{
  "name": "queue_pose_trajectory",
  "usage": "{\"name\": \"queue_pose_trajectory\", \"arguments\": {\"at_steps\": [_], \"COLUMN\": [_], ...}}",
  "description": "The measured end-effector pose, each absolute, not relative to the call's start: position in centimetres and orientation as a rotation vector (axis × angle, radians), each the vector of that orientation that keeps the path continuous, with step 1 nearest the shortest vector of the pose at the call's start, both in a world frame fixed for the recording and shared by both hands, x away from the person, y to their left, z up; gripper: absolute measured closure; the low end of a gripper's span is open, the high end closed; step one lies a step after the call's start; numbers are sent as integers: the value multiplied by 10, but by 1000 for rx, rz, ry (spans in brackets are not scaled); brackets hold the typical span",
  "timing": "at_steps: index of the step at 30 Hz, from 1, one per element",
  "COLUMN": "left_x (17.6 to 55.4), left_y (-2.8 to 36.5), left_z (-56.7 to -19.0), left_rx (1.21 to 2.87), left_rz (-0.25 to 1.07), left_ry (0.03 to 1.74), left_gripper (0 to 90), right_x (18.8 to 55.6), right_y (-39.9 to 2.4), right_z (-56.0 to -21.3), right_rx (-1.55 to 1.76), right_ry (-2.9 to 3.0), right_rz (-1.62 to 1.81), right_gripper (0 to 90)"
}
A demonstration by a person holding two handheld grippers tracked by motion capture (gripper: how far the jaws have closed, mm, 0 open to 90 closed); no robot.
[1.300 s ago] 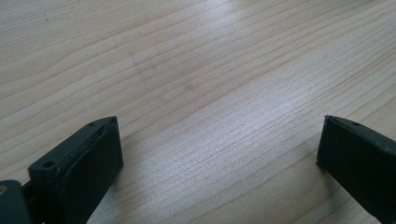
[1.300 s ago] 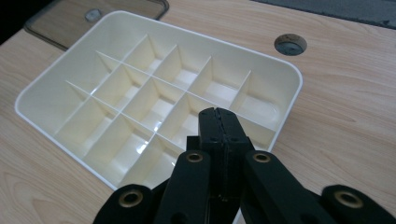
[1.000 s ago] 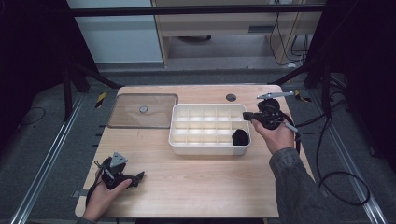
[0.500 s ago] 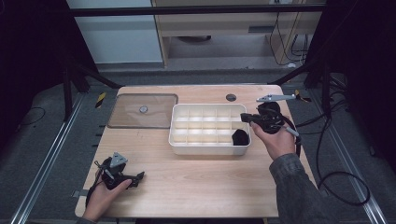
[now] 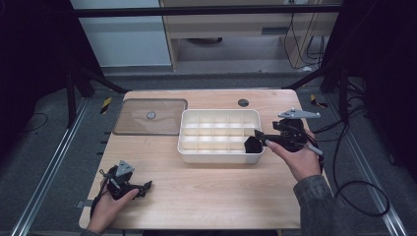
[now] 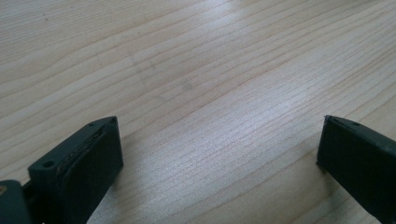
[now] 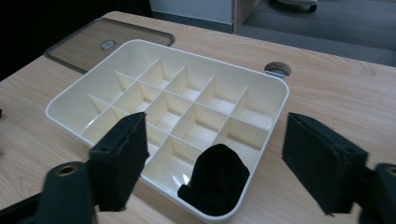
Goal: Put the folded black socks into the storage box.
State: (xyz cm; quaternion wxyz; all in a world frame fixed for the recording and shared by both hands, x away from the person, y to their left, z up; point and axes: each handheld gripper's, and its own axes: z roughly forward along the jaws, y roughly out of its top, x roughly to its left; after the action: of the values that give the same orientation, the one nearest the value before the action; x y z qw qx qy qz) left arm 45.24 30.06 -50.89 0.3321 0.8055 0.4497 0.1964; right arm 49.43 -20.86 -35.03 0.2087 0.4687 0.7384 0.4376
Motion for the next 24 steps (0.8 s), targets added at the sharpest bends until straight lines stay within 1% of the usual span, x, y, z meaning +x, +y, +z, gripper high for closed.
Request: {"name": "queue_pose_trajectory", "arguments": {"at_steps": [4, 7, 12, 18, 24], "left_x": [453, 453, 453, 453, 453], "left_y": [300, 300, 301, 301, 301], "left_z": [-509, -509, -509, -509, -509], "left_rx": [2105, 2105, 2107, 2108, 2105], "left_rz": [515, 514, 512, 511, 512], "left_ry": [1180, 1180, 1174, 1172, 1173], "left_gripper": [0, 0, 0, 0, 0], "right_x": [487, 479, 468, 460, 451], "right_y": [-213, -218, -227, -242, -252], "right_z": [-356, -360, -368, -387, -408], "right_rx": [1292, 1268, 1267, 1322, 1344], "right_ry": [2036, 2038, 2028, 2010, 2011], "right_rz": [1207, 1204, 1201, 1189, 1143], "right_gripper": [94, 72, 74, 128, 134]}}
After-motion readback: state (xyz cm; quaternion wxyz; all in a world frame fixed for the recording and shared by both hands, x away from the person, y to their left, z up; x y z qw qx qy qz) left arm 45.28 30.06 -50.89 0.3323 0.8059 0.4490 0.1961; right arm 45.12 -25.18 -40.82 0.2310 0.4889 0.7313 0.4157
